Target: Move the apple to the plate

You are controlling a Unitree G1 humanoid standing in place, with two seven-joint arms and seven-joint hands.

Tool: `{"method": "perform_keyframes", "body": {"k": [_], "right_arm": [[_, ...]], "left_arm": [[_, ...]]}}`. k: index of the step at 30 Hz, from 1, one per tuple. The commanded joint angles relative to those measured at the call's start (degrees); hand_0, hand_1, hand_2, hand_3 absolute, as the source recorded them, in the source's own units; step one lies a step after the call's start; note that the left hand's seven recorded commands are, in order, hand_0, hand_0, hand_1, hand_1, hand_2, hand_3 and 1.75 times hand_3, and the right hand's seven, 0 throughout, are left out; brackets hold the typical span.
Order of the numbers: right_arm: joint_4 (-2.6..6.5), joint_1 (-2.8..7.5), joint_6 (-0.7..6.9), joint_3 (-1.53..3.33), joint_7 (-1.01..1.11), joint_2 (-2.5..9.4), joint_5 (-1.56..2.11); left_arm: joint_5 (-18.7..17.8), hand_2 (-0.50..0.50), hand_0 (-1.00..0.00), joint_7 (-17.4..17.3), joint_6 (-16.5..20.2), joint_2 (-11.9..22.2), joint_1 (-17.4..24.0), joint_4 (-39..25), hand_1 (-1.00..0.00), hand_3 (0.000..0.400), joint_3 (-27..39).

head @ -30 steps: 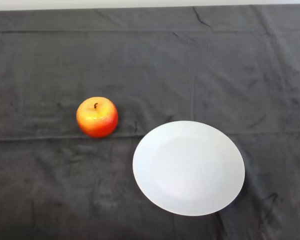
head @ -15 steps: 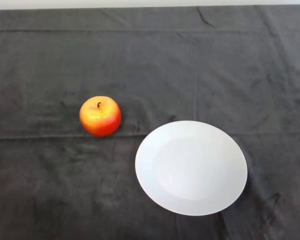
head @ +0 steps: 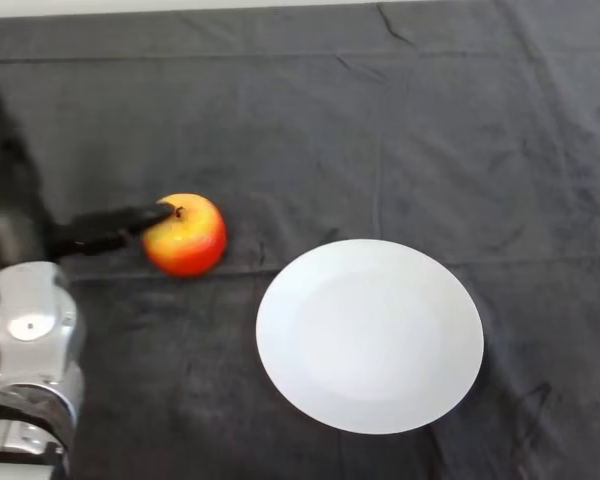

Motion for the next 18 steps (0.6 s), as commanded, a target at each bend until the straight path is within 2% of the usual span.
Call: {"method": "perform_keyframes", "body": {"k": [1,6,9,18], "right_arm": [[0.48,2.22,-0.42,-0.30,0.06,-1.06,0.41],[0.43,2.24,-0.42,-0.29,0.04,-1.04,0.41],[0.41,2.24,-0.41,-0.29,0.03,-1.03,0.42],[0.38,2.25,-0.40,-0.28,0.02,-1.03,0.43]], "left_arm": [[0.88,0.00,0.00,-2.39,-1.54,-0.52,-2.47,-2.09,0.00,0.000,-1.19],[0.75,0.00,0.00,-8.18,-1.43,-1.65,-2.36,-0.91,0.00,0.000,-3.20],[1.02,0.00,0.00,-10.46,-1.08,-2.12,-2.36,-0.07,0.00,0.000,-4.40],[2.87,0.00,0.00,-13.94,1.13,-2.35,-2.81,2.43,0.00,0.000,-7.80]]}}
